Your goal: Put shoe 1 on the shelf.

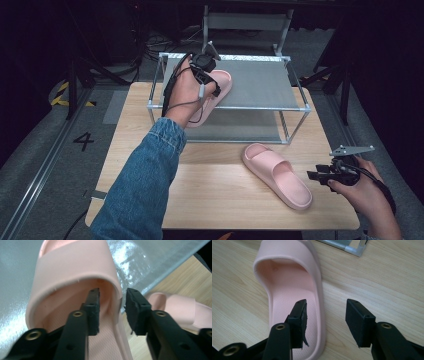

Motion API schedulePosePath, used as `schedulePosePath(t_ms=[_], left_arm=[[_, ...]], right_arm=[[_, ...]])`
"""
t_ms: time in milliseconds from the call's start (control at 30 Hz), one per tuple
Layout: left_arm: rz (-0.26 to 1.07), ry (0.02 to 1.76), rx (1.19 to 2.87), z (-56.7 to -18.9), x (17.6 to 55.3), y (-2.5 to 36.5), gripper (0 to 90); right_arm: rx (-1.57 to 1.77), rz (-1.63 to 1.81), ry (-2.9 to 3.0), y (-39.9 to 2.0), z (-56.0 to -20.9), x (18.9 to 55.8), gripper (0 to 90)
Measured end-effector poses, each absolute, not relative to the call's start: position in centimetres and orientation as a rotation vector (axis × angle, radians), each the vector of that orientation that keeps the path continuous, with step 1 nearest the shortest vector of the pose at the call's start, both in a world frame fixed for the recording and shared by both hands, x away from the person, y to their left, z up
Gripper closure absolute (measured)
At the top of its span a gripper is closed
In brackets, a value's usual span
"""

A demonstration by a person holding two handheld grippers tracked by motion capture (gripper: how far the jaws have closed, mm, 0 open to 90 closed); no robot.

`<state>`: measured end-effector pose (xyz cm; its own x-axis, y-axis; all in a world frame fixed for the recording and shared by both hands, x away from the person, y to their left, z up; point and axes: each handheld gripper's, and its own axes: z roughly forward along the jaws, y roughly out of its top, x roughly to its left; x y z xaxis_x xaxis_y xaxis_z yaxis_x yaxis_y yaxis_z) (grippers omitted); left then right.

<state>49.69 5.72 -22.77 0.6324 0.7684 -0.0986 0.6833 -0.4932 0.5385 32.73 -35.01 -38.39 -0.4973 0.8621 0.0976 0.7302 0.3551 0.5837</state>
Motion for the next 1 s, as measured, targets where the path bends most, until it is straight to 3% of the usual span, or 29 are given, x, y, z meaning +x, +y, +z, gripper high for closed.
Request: schedulePosePath(t_ms=[167,333,1000], left_arm=[[0.226,1.081,2.306,-22.6,48.3,6.6,53.0],[0.224,1.019,2.280,-21.8,46.4,7.9,54.4],[0.166,0.922,2.280,-21.6,39.8,14.3,84.5]], right_arm=[[1.422,0.837,2.406,-34.7,-38.5,32.8,51.4],[1.418,0.825,2.419,-34.6,-38.6,32.8,50.8],[1.416,0.801,2.437,-34.1,-39.2,33.0,50.9]])
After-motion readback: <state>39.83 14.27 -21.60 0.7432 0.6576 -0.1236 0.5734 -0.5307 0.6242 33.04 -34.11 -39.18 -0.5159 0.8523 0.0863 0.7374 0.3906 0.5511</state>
